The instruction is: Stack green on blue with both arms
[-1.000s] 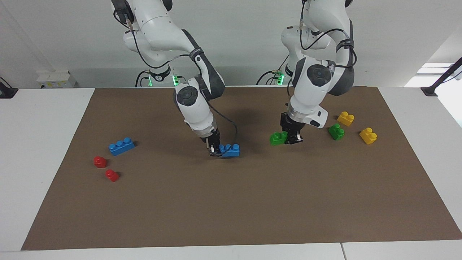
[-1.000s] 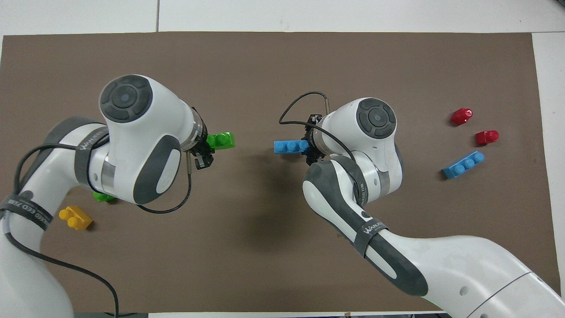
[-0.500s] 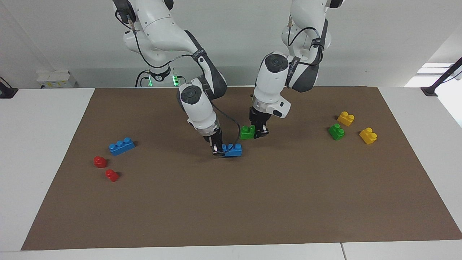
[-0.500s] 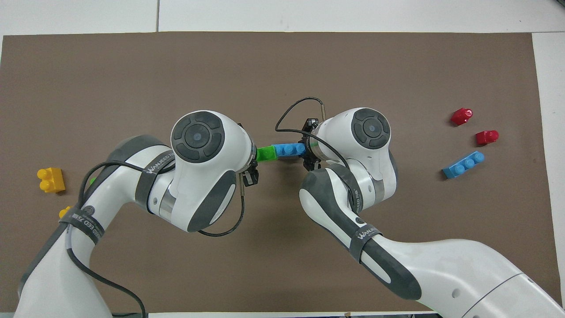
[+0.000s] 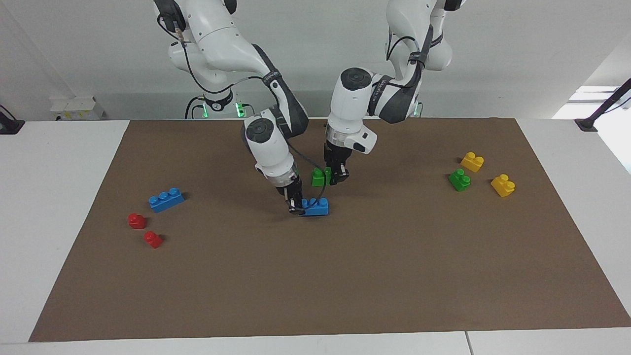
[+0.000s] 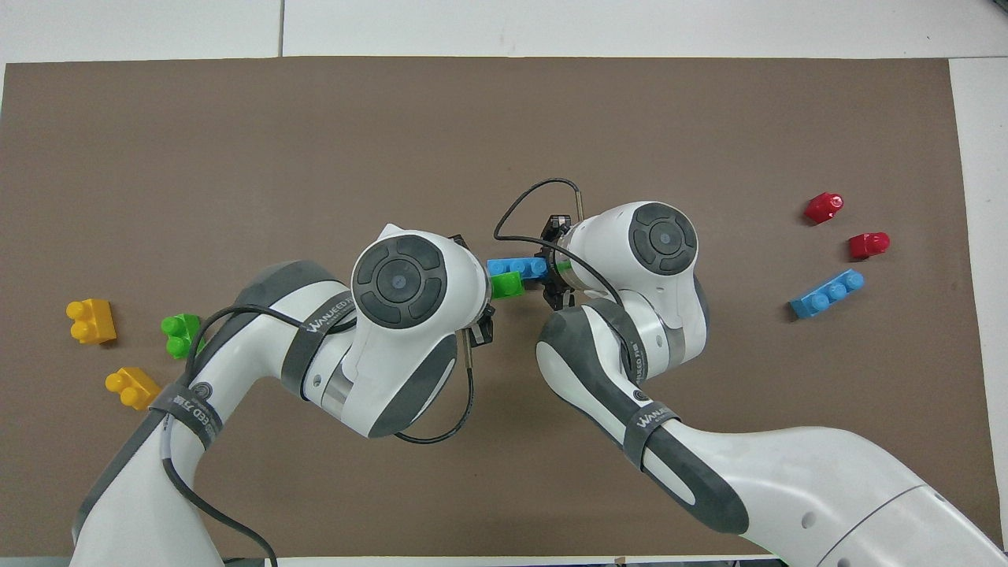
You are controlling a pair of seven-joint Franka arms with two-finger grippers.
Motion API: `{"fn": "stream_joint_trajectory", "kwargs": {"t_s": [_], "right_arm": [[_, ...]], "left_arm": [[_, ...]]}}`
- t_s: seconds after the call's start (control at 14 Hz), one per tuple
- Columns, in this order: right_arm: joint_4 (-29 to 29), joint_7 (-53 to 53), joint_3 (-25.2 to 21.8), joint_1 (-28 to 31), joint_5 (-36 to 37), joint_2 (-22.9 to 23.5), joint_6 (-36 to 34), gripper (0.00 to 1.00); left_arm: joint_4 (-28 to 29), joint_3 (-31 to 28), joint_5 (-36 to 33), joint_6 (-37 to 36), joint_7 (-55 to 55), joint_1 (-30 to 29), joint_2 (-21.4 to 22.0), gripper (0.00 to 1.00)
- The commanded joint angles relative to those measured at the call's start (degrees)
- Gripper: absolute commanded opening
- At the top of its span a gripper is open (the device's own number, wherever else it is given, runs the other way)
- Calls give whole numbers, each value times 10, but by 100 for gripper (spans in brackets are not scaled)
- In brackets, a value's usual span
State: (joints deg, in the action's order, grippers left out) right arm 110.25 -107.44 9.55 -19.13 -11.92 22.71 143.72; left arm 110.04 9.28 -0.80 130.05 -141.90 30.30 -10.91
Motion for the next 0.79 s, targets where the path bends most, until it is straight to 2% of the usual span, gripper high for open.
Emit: {"fn": "stream_joint_trajectory", "kwargs": {"t_s": [0.0, 0.29, 0.36, 0.71], "right_arm": [[25, 19, 0, 6, 9, -10, 26, 0], [29, 21, -1, 8, 8, -10, 36, 0], [31, 21, -1, 8, 8, -9, 39, 0], [32, 21, -1, 8, 8, -7, 42, 0]], "left_arm": [[11, -10, -20, 28, -23, 12, -9, 0], [3, -10, -40, 42, -37, 25, -30, 0], [-3, -10, -53, 48, -51, 30, -46, 0], [-14, -10, -78, 63, -72, 37, -65, 0]]}}
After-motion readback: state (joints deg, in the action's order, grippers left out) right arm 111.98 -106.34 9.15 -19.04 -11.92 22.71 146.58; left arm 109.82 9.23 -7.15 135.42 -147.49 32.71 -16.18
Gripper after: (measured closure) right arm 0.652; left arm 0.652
